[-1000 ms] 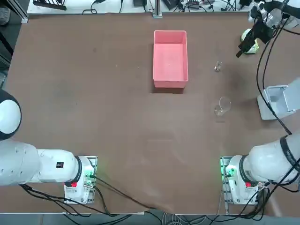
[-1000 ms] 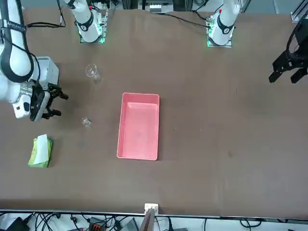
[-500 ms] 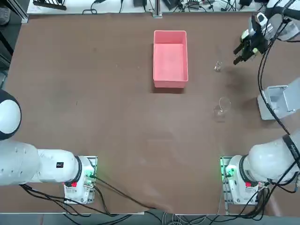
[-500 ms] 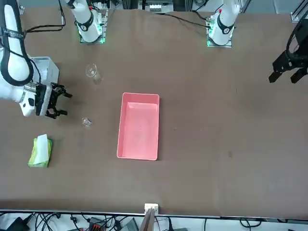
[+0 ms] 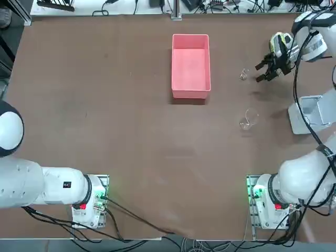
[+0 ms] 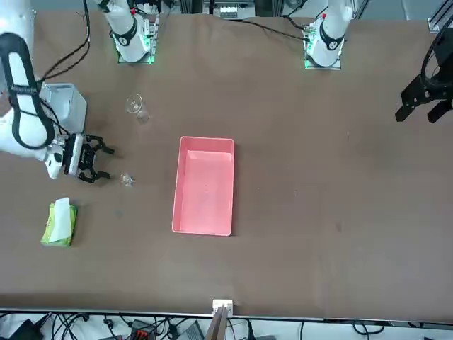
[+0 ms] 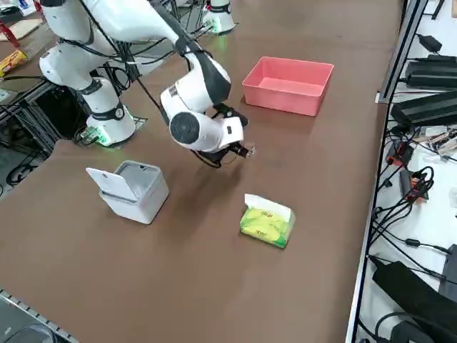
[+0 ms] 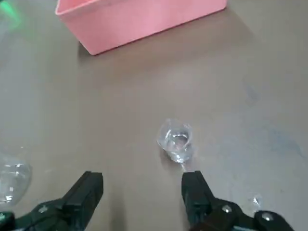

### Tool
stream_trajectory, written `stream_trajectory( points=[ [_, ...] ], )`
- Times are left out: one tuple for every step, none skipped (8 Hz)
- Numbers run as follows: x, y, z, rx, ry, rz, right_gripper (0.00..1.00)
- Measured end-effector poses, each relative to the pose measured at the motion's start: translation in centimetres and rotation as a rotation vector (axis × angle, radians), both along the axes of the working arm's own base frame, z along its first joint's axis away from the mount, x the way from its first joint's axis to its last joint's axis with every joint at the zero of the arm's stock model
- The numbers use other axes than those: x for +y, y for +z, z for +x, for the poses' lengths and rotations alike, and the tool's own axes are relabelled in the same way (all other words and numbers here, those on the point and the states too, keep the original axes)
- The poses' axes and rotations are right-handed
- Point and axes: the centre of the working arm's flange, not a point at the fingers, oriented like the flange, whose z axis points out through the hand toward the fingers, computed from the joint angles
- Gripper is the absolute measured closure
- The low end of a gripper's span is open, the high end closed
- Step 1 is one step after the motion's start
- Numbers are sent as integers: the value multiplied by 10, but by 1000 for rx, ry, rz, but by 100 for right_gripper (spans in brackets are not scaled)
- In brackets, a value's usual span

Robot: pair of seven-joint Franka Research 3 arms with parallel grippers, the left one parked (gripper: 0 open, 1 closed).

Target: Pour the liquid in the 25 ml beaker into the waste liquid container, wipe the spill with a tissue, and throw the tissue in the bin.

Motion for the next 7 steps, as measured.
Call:
stream_trajectory(
  points=[
    [0, -9, 1, -6, 5, 11, 0],
    [0, -15, 2, -6, 11, 16, 0],
    [-1, -20, 2, -6, 17, 18, 0],
    [-3, -24, 1, -5, 18, 19, 0],
    [-6, -29, 0, -1, 16, 21, 0],
    [-9, -35, 1, 0, 17, 23, 0],
    [-10, -39, 4, -11, 29, 25, 0]
  ],
)
